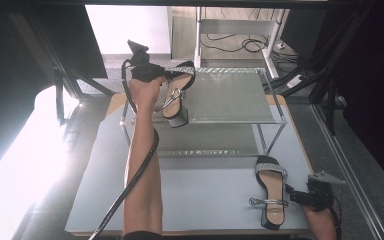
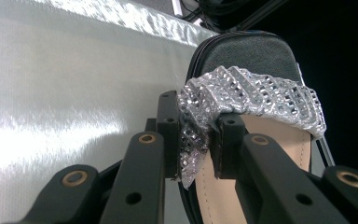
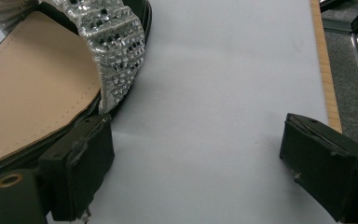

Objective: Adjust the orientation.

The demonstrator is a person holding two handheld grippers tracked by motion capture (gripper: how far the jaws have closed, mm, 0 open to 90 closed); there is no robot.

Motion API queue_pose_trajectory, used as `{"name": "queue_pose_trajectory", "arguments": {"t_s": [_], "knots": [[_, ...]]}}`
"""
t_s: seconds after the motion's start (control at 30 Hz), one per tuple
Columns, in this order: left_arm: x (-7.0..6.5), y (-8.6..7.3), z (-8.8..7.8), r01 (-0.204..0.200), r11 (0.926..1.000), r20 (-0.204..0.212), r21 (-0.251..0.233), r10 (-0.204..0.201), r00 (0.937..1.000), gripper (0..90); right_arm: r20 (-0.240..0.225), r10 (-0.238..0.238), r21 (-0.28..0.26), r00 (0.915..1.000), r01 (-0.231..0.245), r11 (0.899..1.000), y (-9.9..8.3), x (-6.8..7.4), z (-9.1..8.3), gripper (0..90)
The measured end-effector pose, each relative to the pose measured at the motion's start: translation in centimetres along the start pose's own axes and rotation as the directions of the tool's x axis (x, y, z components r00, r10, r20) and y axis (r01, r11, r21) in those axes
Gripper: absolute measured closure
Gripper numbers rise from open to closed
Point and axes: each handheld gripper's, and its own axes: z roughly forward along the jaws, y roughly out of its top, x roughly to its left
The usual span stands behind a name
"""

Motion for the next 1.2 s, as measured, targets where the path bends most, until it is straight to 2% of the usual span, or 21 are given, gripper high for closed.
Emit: {"name": "queue_pose_trajectory", "arguments": {"t_s": [0.23, 0.4, 0.53, 0.73, 0.83, 0.9, 0.97, 1.07, 1.13, 1.2], "knots": [[0.3, 1.3, 1.4, -0.008, 0.9999, -0.040, -0.011, 0.007, 0.9992, 76.7, 0.000, 0.001, 0.000, 1.0000, -0.001, 1.000, 0.0, 0.0, 0.0, 9.5], [0.7, 1.9, 1.9, -0.022, 0.9995, -0.083, -0.021, 0.020, 0.9963, 76.6, 0.000, 0.001, 0.000, 1.0000, -0.001, 1.000, 0.0, 0.0, 0.0, 9.6], [0.7, 2.0, 2.3, -0.041, 0.9990, -0.109, -0.015, 0.039, 0.9933, 76.2, 0.000, 0.000, 0.000, 1.0000, 0.000, 1.000, 0.0, 0.0, 0.0, 9.5], [1.4, 1.4, 3.4, -0.035, 0.9993, -0.141, 0.009, 0.036, 0.9894, 72.9, 0.001, -0.002, -0.002, 1.0000, 0.002, 1.000, 0.0, 0.0, 0.0, 9.5], [2.0, 1.1, 3.8, -0.017, 0.9998, -0.110, 0.002, 0.018, 0.9938, 69.1, 0.001, -0.002, -0.001, 1.0000, 0.002, 1.000, 0.0, 0.0, 0.0, 9.6], [2.2, 1.0, 4.0, 0.004, 0.9999, -0.062, 0.011, -0.003, 0.9981, 64.1, 0.001, -0.003, -0.001, 1.0000, 0.003, 1.000, 0.0, 0.0, 0.0, 9.5], [2.1, 0.9, 3.9, -0.009, 0.9999, -0.058, 0.008, 0.010, 0.9983, 61.5, 0.000, 0.000, -0.001, 1.0000, 0.000, 1.000, 0.0, 0.0, 0.0, 9.6], [2.4, 0.5, 3.7, -0.004, 0.9999, -0.010, -0.010, 0.004, 0.9999, 54.7, 0.001, -0.002, -0.001, 1.0000, 0.002, 1.000, 0.0, 0.0, 0.0, 9.6], [2.7, 0.3, 3.5, 0.008, 0.9999, 0.037, -0.014, -0.007, 0.9993, 48.1, 0.001, -0.001, -0.001, 1.0000, 0.001, 1.000, 0.0, 0.0, 0.0, 9.5], [3.0, 0.0, 3.1, 0.018, 0.9994, 0.087, -0.028, -0.015, 0.9961, 43.9, 0.001, -0.002, -0.001, 1.0000, 0.002, 1.000, 0.0, 0.0, 0.0, 9.6]]}}
